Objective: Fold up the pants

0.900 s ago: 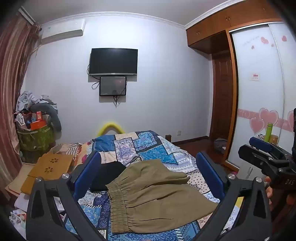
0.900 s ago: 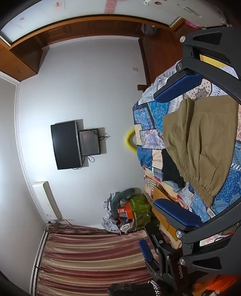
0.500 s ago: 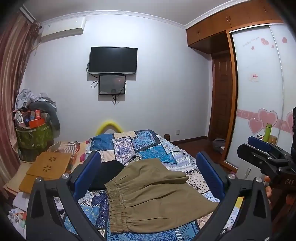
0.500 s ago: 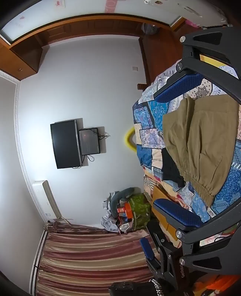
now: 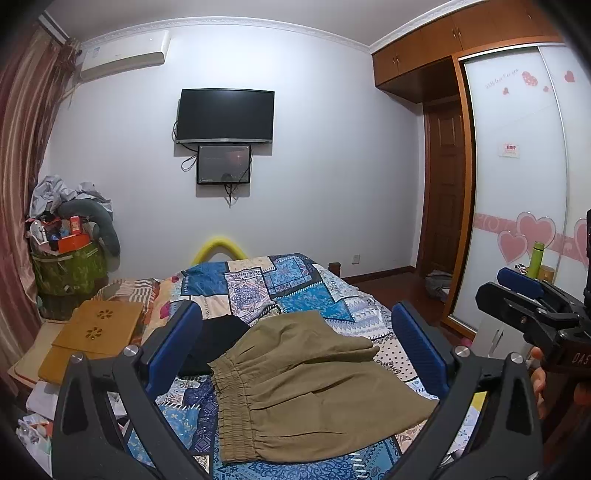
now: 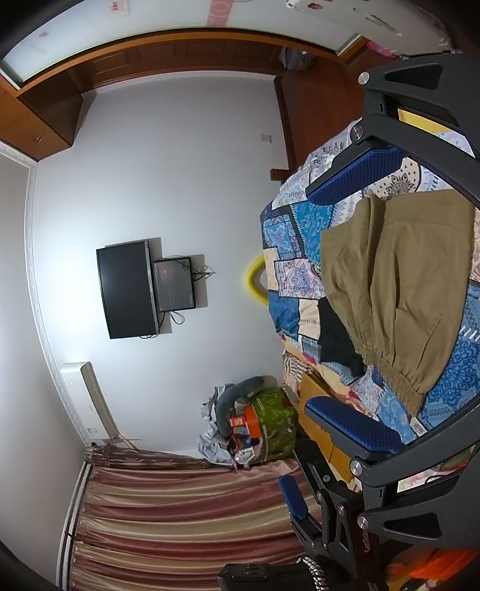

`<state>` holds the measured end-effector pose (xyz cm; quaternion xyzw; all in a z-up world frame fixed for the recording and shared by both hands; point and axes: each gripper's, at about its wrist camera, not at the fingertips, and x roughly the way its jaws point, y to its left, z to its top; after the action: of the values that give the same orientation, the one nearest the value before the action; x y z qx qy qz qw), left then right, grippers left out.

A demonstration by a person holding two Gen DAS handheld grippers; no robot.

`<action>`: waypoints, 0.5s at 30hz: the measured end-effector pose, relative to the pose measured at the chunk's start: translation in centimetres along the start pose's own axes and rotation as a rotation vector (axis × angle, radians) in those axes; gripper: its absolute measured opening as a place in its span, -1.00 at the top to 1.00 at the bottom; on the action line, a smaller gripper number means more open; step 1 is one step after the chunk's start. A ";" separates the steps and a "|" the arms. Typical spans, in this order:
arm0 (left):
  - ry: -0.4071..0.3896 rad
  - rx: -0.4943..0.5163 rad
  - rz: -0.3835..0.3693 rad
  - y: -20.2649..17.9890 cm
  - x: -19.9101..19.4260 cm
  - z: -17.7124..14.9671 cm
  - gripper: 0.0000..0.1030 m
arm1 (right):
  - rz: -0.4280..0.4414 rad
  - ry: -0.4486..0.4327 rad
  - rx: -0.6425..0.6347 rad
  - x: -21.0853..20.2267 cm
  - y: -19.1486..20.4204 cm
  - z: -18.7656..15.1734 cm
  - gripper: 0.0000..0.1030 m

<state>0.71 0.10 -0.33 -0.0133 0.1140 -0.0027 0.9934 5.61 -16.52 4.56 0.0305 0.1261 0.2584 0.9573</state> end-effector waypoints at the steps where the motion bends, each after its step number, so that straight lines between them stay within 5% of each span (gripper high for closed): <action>1: 0.000 0.000 -0.001 0.0 0.0 0.0 -1.00 | -0.001 0.000 -0.001 0.0 0.0 0.0 -1.00; 15: 0.001 0.002 -0.002 0.3 0.2 -0.1 -1.00 | -0.010 0.001 -0.008 0.0 0.2 0.1 -1.00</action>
<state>0.92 0.37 -0.44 -0.0123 0.1144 -0.0040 0.9934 5.53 -16.37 4.63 0.0258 0.1257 0.2540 0.9586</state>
